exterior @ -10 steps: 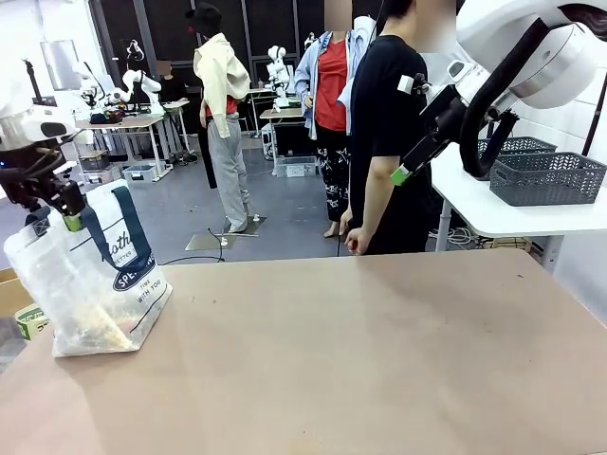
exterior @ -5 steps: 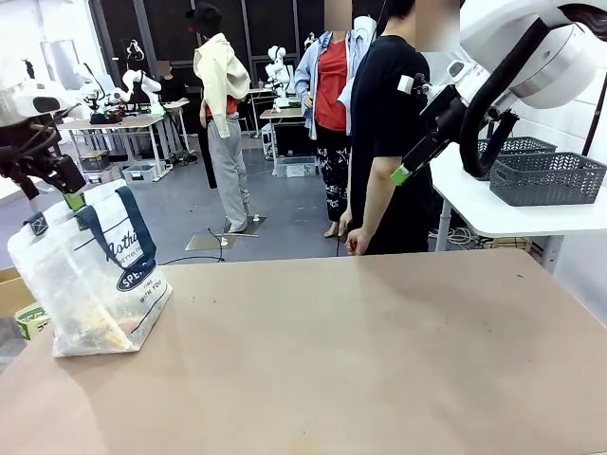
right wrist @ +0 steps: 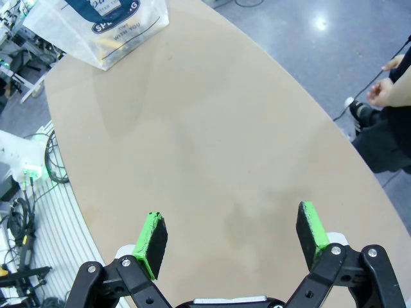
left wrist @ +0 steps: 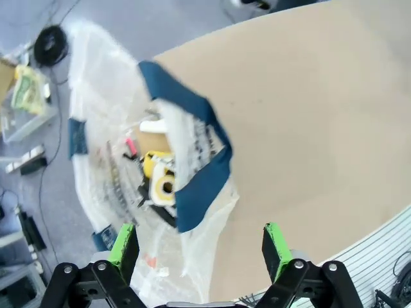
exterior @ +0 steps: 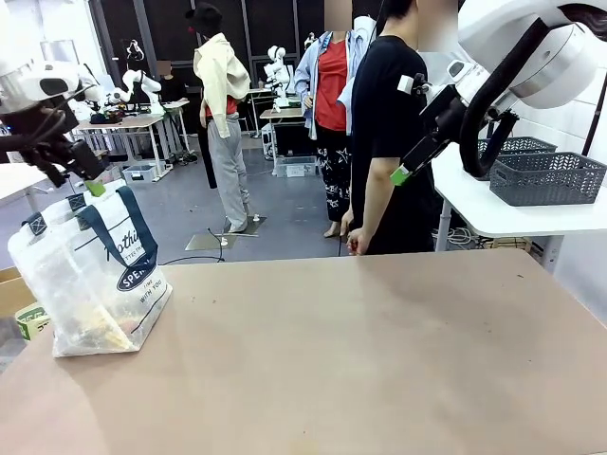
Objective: Transfer purchased items from the store into the shopping bag.
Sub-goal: Move the Reusable shopping bag to the right side of the table.
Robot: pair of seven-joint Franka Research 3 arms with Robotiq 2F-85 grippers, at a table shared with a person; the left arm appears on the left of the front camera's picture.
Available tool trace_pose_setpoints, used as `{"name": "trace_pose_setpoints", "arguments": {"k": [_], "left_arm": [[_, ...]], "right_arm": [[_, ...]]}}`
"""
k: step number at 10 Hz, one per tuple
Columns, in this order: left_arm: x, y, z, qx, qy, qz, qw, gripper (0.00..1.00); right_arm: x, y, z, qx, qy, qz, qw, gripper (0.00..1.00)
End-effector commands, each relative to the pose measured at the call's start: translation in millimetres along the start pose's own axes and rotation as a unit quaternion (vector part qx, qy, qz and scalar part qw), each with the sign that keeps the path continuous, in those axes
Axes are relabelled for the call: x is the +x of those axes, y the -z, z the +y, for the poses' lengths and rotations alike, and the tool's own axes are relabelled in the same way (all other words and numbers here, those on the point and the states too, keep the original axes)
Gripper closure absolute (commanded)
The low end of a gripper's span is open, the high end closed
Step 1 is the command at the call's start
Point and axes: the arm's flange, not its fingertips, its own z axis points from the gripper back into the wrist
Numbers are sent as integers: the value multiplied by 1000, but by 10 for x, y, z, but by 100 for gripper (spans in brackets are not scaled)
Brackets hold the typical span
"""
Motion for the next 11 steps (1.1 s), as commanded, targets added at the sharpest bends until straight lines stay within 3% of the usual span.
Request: {"name": "trace_pose_setpoints", "arguments": {"k": [1, 3, 6, 9, 11], "left_arm": [[94, 93, 16, -86, 65, -49, 993, 0], [284, 246, -48, -172, 140, -65, 973, 0], [432, 486, -77, -296, 214, -146, 919, 0], [433, 524, -142, -325, 256, -210, 886, 0], [390, 520, -205, -322, 276, -196, 884, 0]], "right_arm": [[17, -15, 14, 0, 7, 10, 1000, 0], [17, -15, 14, 0, 7, 10, 1000, 0], [17, -15, 14, 0, 7, 10, 1000, 0], [17, -15, 14, 0, 7, 10, 1000, 0], [17, -15, 14, 0, 7, 10, 1000, 0]]}}
